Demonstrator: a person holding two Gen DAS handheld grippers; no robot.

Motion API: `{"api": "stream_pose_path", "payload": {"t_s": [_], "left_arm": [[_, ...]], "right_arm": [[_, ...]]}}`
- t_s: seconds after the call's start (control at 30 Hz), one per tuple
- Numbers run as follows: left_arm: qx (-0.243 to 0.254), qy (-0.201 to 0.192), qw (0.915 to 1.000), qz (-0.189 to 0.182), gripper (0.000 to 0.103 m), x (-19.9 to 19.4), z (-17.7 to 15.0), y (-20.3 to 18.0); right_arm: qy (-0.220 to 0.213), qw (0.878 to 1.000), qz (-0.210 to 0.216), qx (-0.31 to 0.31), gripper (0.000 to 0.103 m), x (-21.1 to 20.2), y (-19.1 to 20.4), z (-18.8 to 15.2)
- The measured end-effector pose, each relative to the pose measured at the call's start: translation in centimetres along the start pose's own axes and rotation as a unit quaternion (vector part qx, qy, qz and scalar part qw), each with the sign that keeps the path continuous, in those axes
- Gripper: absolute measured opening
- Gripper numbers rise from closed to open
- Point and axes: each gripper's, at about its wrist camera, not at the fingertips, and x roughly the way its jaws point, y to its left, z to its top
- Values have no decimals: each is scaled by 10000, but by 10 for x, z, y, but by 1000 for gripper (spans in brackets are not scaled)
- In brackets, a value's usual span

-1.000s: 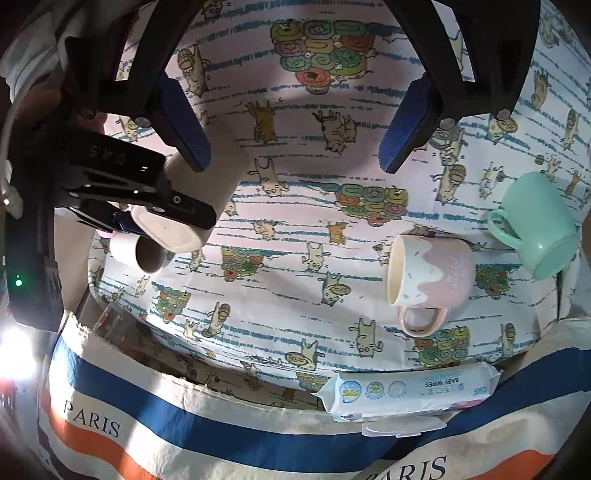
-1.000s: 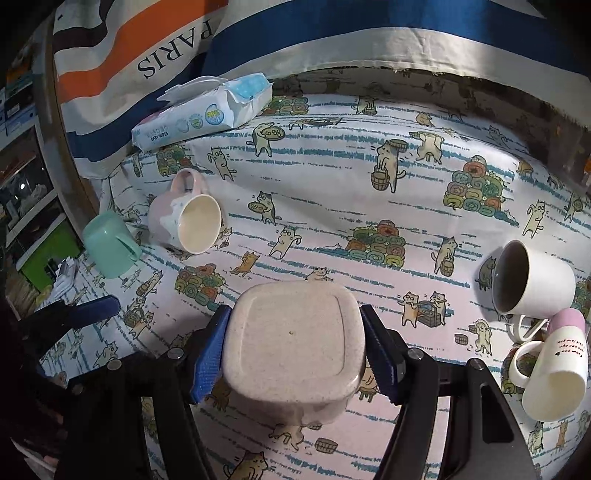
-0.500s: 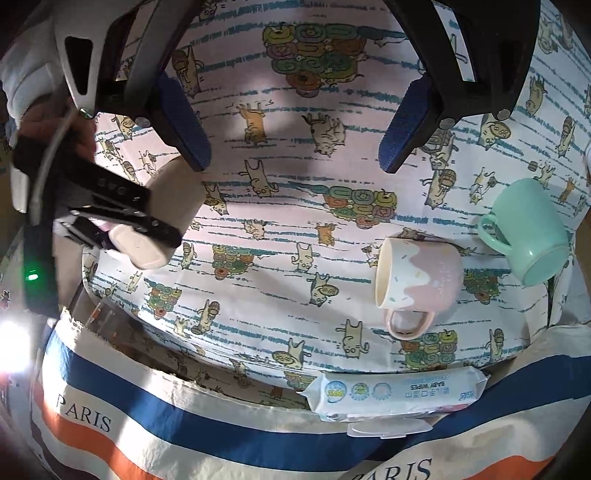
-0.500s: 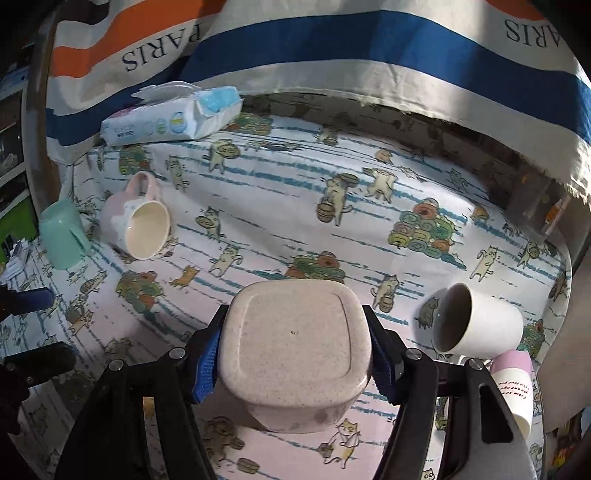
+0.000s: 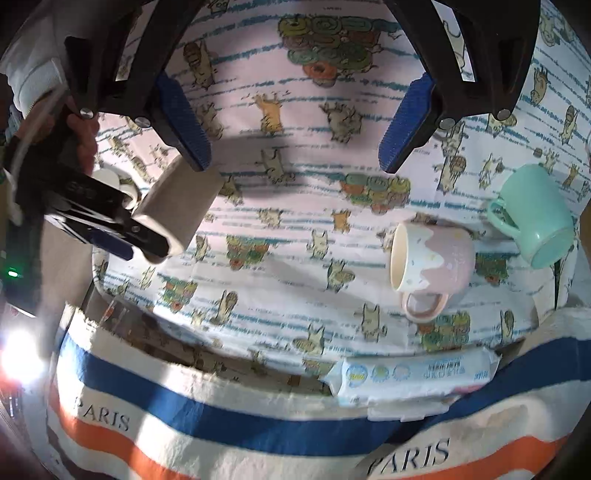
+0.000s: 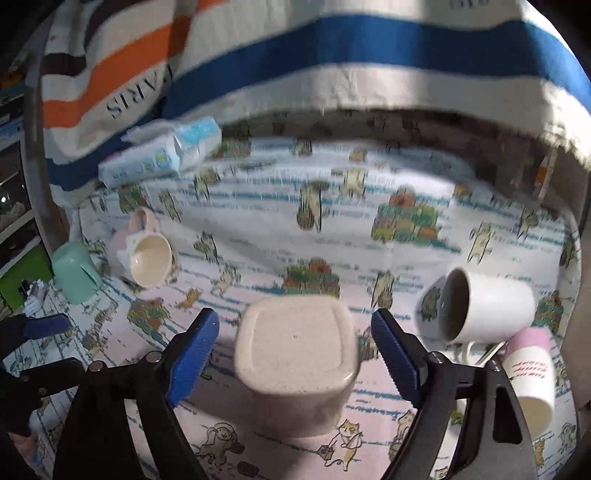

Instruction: Flip cup upside down

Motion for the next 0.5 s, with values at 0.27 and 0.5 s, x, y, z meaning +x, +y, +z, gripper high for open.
{"api": "stream_pose_path", "payload": {"t_s": [0.27,0.5], "left_arm": [[161,-1138,9934,72,103,-28,8,-11],[460,-1717,9836,319,103,-25,0,-19]], "right_arm": [[-1314,9913,14,-116,103,-72,3,-1],[-1870,9817,-364,-20,103,-92,-6,-18]]}}
